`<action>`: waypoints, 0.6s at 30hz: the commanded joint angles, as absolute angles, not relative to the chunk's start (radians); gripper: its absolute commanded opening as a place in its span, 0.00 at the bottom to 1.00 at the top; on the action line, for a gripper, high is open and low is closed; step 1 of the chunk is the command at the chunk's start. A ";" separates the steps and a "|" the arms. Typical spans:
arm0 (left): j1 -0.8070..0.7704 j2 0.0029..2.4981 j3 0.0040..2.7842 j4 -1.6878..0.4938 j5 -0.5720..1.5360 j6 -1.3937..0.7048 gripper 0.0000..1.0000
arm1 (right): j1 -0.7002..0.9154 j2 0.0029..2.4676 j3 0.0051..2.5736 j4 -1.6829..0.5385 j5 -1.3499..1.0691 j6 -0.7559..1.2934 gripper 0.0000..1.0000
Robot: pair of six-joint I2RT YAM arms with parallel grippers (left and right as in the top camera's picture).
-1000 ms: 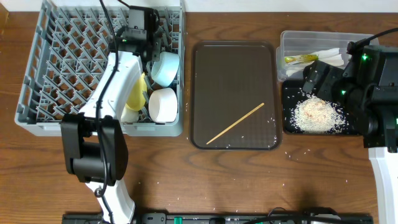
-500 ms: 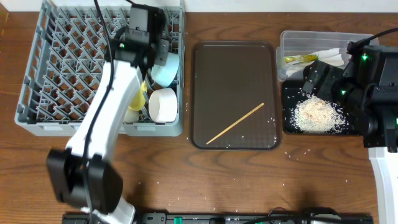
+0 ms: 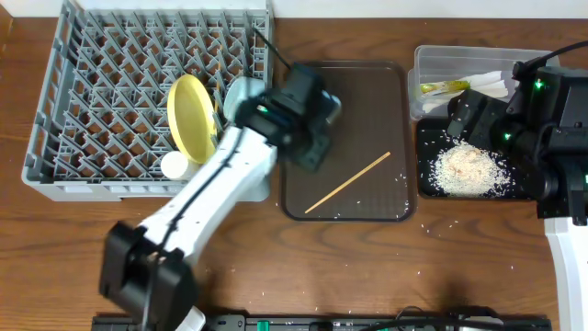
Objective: Sort waste into correct bins and load items into the dishwasher
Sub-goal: 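Return the left gripper to the tray and grasp the second chopstick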
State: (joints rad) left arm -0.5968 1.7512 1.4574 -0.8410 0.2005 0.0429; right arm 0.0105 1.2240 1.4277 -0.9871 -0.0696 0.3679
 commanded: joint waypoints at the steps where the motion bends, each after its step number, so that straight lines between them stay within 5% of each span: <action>1: -0.659 1.804 1.406 -0.804 0.228 0.028 0.46 | 0.005 1.226 1.439 -0.989 -0.056 0.381 0.99; 18: -0.787 2.079 1.393 -0.600 0.059 0.032 0.52 | 0.005 1.226 1.439 -0.989 -0.056 0.381 0.99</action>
State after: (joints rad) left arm -0.7895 2.0598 1.3975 -0.6022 0.0891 0.0376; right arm 0.0105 1.2240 1.4277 -0.9867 -0.0696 0.3679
